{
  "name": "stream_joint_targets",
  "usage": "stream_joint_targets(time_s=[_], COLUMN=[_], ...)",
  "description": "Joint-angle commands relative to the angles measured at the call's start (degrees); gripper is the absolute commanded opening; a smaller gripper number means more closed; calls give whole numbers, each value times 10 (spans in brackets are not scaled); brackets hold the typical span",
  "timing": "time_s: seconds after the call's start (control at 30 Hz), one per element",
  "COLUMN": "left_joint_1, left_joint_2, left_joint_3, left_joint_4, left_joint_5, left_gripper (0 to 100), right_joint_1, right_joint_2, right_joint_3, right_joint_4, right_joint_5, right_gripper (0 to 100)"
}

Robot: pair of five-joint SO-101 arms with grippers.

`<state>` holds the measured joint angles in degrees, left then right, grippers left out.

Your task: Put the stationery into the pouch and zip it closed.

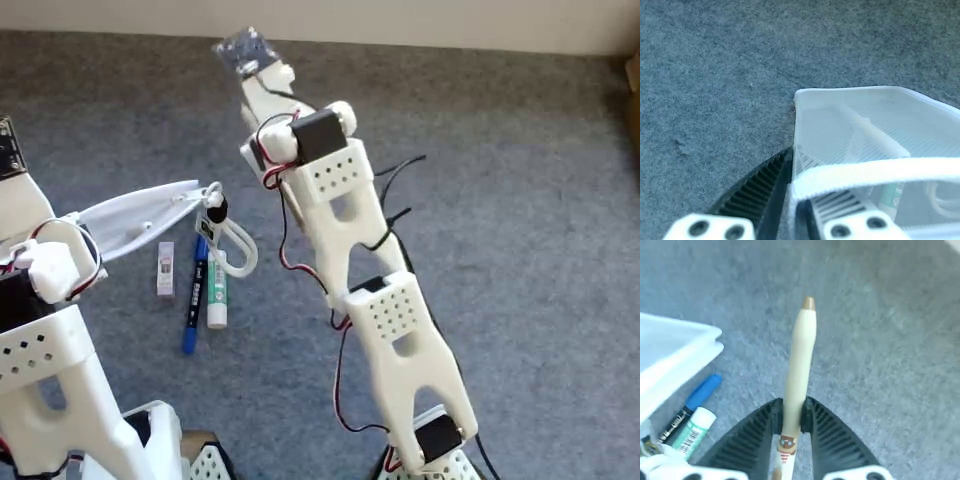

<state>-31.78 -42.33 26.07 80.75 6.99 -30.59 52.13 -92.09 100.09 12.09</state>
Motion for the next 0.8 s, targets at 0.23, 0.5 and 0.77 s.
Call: stream_joint_targets(time_s=[0.23,0.5,0.77], left_joint_1=[-11,-11,-11], left_joint_2=[11,12,12], left_joint_3=[7,7,7], left_joint_4=[-7,-7,-7], left_joint_5=[4,4,4], left_gripper=[10,10,10], right_joint_1=[-10,-17,-29], right_joint_2=[-143,-179,-292], right_joint_3=[-24,-23,160], right_joint_4=[12,12,11], right_joint_5=[-44,-43,-41], right_gripper=[4,4,4])
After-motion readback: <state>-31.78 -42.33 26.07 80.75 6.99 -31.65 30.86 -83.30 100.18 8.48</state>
